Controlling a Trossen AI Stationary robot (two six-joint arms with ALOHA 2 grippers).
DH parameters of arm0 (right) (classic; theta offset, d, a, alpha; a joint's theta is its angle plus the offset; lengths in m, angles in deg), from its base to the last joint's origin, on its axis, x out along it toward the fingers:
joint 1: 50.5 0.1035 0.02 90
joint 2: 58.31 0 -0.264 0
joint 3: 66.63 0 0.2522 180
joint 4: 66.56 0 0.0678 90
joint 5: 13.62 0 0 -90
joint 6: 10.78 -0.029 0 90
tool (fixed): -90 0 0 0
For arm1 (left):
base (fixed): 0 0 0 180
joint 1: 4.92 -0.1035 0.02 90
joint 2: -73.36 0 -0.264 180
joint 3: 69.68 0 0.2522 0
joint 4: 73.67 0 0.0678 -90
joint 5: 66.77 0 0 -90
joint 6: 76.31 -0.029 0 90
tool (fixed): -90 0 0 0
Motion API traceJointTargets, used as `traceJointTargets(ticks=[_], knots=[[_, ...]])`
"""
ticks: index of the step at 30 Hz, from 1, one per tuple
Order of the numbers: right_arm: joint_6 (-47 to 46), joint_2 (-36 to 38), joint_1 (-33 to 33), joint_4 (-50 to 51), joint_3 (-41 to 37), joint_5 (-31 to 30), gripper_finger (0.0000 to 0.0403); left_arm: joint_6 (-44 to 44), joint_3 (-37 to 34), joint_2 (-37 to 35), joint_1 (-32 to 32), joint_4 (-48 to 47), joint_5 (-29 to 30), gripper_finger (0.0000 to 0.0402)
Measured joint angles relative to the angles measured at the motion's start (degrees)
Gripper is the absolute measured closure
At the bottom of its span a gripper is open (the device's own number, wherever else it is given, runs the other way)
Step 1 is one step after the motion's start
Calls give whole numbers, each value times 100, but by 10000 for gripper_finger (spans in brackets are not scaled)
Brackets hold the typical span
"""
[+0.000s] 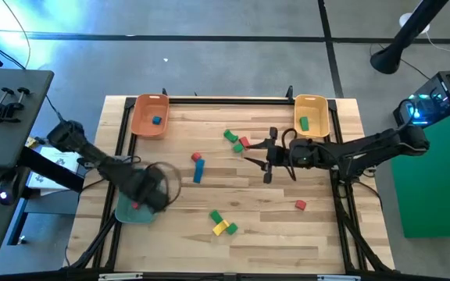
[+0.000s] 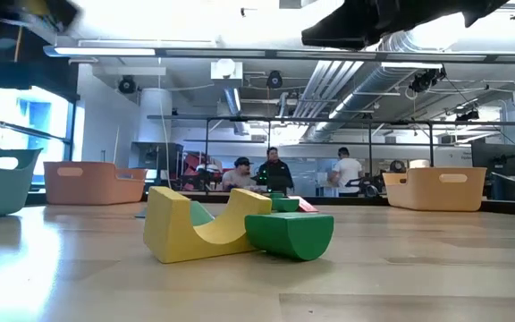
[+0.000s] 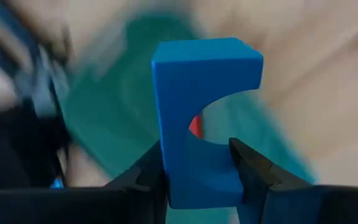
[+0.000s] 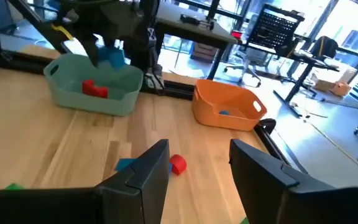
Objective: Sort blocks by size
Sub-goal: Put the blue arch block into the blue bin
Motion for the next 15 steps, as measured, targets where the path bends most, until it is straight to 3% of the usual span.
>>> traceJointTargets(ticks=[3,7,12,15], knots=[[149,-11,6,71,0,34,238,804,-326,-126,472,588,-668,296],[237,-13,4,54,0,41,238,1464,-960,-271,669,1323,-987,296],[305,-13,4,171,0,42,238,1384,-1662,-285,338,1722,-1426,295],[311,-13,4,213,0,40,238,1148,-1833,-285,79,1632,-1244,291]])
